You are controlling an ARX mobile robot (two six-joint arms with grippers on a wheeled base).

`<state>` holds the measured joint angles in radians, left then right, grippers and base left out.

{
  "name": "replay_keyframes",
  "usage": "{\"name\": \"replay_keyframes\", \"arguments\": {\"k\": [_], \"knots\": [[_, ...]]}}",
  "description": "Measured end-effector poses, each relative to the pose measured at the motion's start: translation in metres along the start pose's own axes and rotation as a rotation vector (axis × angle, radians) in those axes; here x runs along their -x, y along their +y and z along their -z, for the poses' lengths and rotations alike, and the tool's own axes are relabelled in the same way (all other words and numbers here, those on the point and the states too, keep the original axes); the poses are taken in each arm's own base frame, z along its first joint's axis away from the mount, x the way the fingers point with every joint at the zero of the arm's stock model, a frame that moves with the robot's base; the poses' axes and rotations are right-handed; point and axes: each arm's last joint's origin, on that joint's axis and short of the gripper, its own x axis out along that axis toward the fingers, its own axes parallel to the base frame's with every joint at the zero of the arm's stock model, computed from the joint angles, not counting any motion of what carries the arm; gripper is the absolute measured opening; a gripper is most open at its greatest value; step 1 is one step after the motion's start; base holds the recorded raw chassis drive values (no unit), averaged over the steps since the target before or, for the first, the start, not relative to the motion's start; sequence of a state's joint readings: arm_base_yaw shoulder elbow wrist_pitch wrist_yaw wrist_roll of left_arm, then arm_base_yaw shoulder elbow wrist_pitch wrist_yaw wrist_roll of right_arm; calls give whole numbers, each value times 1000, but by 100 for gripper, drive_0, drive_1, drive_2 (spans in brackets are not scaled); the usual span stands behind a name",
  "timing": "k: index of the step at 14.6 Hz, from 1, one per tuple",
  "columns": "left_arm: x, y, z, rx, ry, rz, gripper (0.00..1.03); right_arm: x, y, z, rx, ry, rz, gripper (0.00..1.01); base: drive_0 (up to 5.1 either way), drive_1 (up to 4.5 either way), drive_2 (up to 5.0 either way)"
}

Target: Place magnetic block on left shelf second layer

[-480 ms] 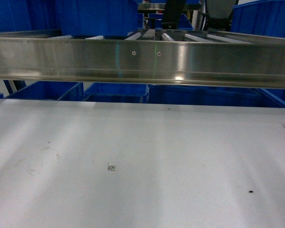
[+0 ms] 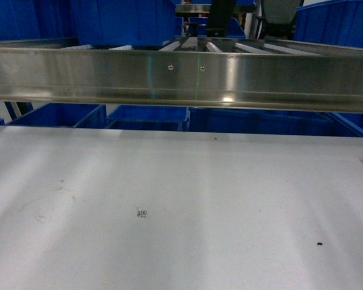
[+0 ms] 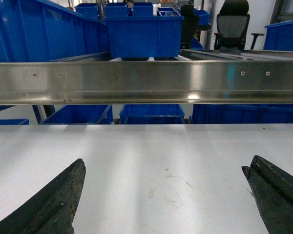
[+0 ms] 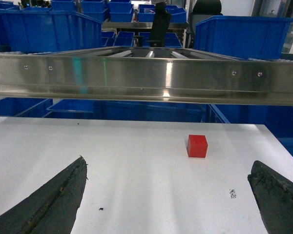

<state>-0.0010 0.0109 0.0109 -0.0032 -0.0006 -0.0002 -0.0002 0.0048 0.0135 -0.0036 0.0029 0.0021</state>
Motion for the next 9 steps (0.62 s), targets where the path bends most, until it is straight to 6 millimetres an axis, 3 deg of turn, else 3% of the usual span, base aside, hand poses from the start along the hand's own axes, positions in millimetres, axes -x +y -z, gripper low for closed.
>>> {"name": "replay_keyframes", "arguments": {"k": [9], "knots": [[0,0,0,0,0,0,98,0,0,0,0,0,0,98,0,0,0]]}}
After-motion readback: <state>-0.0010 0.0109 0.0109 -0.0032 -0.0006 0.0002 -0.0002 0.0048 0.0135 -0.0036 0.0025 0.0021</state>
